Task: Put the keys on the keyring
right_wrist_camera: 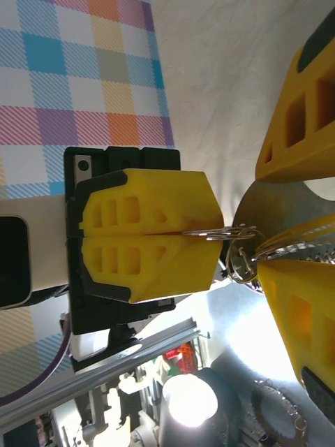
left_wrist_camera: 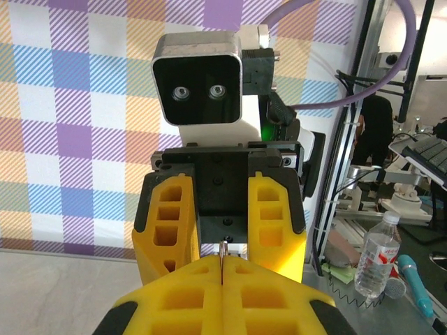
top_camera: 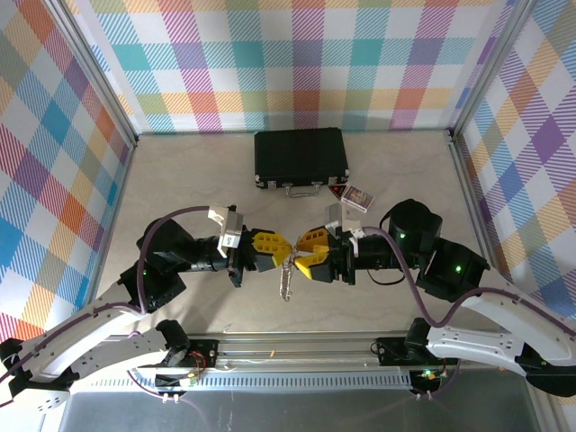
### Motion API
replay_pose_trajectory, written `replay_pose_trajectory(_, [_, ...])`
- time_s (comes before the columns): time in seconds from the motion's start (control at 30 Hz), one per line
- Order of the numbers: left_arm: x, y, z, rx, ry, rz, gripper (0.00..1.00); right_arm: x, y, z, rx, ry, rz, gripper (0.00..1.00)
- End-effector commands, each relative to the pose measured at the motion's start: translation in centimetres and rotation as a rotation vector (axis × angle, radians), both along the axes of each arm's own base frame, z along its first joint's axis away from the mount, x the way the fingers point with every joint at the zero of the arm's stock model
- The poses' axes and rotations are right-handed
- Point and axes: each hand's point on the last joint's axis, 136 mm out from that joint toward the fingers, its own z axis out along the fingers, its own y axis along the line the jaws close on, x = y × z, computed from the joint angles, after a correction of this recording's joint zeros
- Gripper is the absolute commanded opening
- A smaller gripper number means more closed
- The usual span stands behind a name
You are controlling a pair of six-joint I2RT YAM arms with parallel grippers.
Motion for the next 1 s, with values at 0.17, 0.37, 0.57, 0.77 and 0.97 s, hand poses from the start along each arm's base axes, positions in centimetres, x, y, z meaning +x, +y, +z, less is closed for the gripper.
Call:
replay_pose_trajectory(0.17, [-0.7, 0.1, 1.2, -0.058, -0.031, -0.031, 0.00, -0.9, 0.0, 2.2, 0.100, -0.012, 0.045, 0.32])
replay_pose_trajectory(0.37, [-0.7, 0.1, 1.3, -0.060, -0.029, -0.031, 0.00, -0.8, -0.4, 2.3, 0.116, -0.022, 0.029, 0.28])
replay_pose_trajectory(0.57, [-0.7, 0.2, 1.3, -0.061, -0.029, -0.030, 0.00, -0.6, -0.2, 1.9, 0.102, -0.017, 0.023, 0.13])
replay_pose_trajectory(0.77, [-0.3, -0.2, -0.4, 0.013, -0.034, -0.013, 0.00, -0.2, 0.1, 1.4, 0.030, -0.033, 0.011, 0.00])
replay_pose_trajectory(0.97, [1.1, -0.1, -4.1, 0.250, -0.085, 0.081, 0.16, -0.2, -0.6, 0.2, -0.205, -0.091, 0.032, 0.00])
